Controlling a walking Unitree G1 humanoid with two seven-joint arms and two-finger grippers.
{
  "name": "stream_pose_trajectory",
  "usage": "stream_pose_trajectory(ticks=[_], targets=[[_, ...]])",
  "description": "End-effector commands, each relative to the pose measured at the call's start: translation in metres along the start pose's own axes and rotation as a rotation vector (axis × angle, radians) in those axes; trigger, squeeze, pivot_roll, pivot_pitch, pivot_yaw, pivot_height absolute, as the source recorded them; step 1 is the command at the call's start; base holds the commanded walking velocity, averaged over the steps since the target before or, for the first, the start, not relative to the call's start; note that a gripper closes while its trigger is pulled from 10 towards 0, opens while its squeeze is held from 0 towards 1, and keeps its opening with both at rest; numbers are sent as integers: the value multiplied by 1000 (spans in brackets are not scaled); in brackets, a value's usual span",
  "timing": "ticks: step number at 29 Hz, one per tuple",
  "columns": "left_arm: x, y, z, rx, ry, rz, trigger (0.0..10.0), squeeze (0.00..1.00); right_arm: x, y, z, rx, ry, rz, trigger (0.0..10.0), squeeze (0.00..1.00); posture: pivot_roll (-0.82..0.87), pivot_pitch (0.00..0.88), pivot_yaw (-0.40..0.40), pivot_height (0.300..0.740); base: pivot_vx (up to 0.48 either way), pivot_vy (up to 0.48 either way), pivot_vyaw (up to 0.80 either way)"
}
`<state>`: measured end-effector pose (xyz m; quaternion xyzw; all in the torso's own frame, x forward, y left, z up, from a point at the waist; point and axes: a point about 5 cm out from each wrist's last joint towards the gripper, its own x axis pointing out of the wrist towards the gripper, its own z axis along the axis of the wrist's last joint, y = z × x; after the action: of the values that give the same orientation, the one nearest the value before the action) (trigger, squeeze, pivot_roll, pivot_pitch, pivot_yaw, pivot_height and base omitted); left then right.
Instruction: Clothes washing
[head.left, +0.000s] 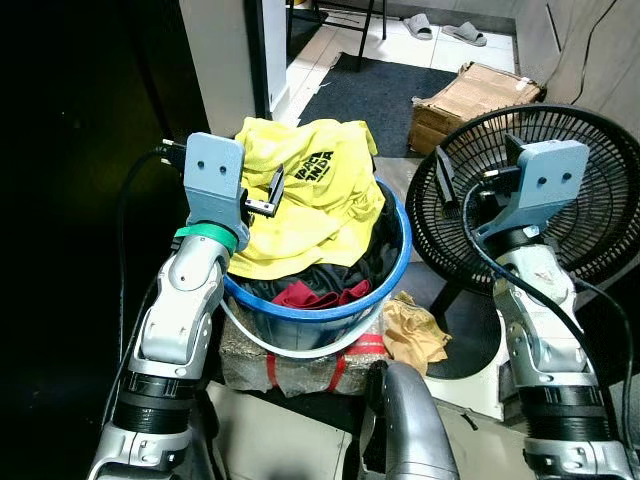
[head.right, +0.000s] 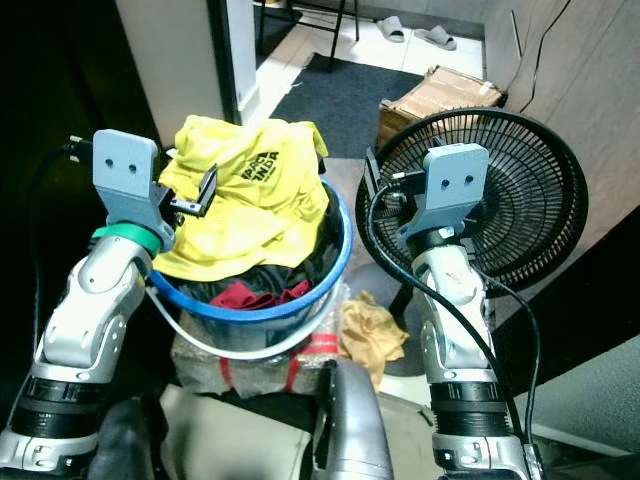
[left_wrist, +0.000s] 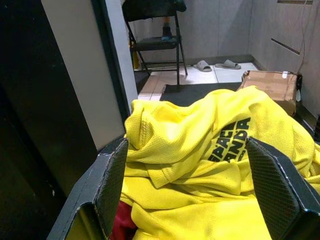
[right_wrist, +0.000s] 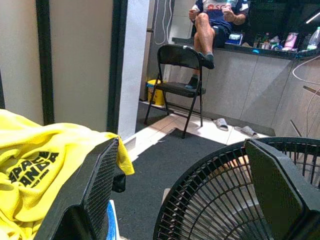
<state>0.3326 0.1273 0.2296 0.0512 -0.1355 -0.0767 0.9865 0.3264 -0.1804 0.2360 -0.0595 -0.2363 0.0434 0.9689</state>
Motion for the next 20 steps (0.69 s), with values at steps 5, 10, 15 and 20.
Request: stream_pose_trajectory(ticks=[5,10,15,20], targets=[[1,2,2,2,4,10,10000,0,-2,0,-3,4,20,-1,10000,0,-33,129,12,405,0,0,0],[1,3,2,2,21,26,10000,0,0,0,-1,14,17,-3,10000,0,-27,131,15,385,0,0,0],[5,6,-6,10,74,71,10000,0,4,4,-2,34,31,8,10000,0,-28,145,12,385,0,0,0],[9,21,-19,-9,146,158,10000,0,11,8,-11,29,84,30,10000,0,-28,145,12,385,0,0,0]])
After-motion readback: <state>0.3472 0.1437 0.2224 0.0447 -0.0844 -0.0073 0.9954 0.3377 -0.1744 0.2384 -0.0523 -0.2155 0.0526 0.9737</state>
